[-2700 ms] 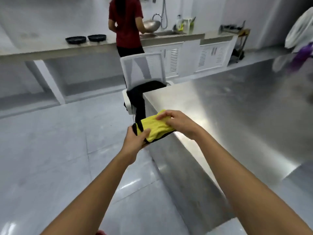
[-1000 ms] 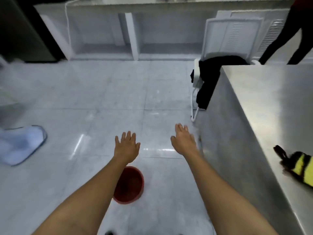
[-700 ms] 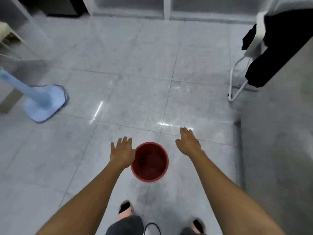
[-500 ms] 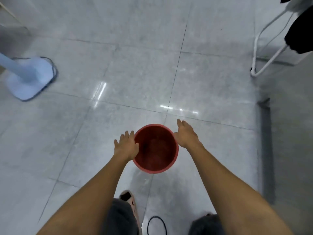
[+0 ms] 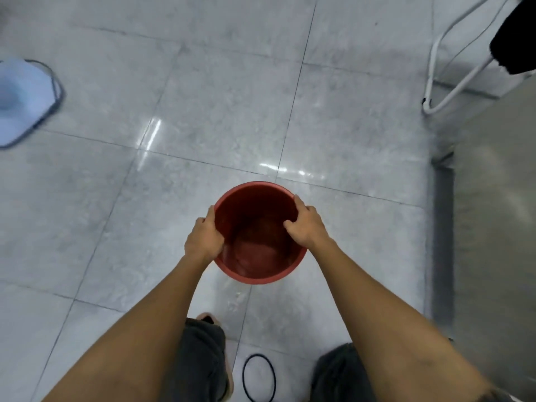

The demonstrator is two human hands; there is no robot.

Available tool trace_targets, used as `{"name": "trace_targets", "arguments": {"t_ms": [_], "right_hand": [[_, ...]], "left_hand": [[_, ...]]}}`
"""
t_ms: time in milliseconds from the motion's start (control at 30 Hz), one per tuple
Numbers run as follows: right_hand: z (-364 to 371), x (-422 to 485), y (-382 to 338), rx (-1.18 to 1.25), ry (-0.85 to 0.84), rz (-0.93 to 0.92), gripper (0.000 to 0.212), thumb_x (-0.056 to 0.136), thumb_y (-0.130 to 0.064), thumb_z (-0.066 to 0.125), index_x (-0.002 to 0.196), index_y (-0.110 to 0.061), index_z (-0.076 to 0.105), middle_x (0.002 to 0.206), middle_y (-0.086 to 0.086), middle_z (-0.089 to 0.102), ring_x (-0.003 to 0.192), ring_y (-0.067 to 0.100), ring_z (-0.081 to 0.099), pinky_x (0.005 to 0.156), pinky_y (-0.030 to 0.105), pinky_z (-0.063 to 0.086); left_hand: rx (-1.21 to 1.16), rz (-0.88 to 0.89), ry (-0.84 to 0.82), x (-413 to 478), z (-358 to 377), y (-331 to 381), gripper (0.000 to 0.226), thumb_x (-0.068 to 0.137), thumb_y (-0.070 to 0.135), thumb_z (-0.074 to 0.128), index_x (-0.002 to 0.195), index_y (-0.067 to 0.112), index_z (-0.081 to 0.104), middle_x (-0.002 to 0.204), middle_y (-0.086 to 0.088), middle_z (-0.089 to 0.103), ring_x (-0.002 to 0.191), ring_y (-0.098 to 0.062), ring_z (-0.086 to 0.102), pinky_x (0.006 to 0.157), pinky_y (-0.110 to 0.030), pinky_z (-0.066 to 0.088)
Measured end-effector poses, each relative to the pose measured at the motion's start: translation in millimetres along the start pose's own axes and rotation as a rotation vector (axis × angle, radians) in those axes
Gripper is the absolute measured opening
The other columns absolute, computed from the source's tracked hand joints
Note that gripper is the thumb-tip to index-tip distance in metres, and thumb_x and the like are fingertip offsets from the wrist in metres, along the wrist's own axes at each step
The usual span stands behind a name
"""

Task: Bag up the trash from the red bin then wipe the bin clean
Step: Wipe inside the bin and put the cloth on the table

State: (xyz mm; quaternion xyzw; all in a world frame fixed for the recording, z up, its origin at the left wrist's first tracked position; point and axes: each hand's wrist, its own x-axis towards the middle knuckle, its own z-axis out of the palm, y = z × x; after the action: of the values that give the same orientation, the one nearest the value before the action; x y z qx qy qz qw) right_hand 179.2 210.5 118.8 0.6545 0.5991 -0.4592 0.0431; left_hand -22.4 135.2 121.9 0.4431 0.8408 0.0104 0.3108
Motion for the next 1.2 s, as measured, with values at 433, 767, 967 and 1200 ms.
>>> {"name": "trace_targets", "arguments": {"t_ms": [433, 767, 967, 1200], "right_hand": [[-335, -258, -124, -0.016, 0.455, 0.001, 0.055, 0.083, -0.020, 0.049, 0.137, -0.026, 0.047, 0.119, 0.014, 0.062, 0.108, 0.035, 0.058, 0.087, 0.036, 0.049], [-510, -517, -110, 0.000, 0.993, 0.268, 0.042, 0.086, -0.017, 0.046, 0.124, -0.017, 0.062, 0.126, 0.015, 0.061, 0.109, 0.035, 0.061, 0.090, 0.044, 0.054], [-512, -684, -6, 0.081, 1.290, 0.581, 0.042, 0.085, -0.019, 0.047, 0.123, -0.025, 0.064, 0.131, 0.014, 0.058, 0.115, 0.035, 0.058, 0.095, 0.039, 0.051], [-464, -835, 151, 0.227, 1.384, 0.936, 0.039, 0.087, -0.017, 0.048, 0.123, -0.009, 0.063, 0.128, 0.018, 0.061, 0.114, 0.036, 0.060, 0.095, 0.042, 0.051]], "left_hand": [[-0.008, 0.556, 0.313, -160, -311, 248, 0.039, 0.092, 0.010, 0.040, 0.128, 0.018, 0.054, 0.105, -0.015, 0.064, 0.092, -0.033, 0.061, 0.073, -0.038, 0.047], [-0.306, 0.976, 0.251, -333, -422, 460, 0.039, 0.080, 0.016, 0.046, 0.107, 0.025, 0.072, 0.109, -0.008, 0.070, 0.104, -0.033, 0.060, 0.086, -0.032, 0.047], [-0.499, 1.298, -0.096, -488, -369, 552, 0.032, 0.081, 0.020, 0.050, 0.103, 0.020, 0.074, 0.102, -0.005, 0.073, 0.098, -0.025, 0.065, 0.086, -0.030, 0.052], [-0.314, 1.545, -0.615, -661, -213, 594, 0.019, 0.080, 0.010, 0.051, 0.068, 0.016, 0.064, 0.068, -0.008, 0.058, 0.064, -0.022, 0.054, 0.065, -0.032, 0.047]]}}
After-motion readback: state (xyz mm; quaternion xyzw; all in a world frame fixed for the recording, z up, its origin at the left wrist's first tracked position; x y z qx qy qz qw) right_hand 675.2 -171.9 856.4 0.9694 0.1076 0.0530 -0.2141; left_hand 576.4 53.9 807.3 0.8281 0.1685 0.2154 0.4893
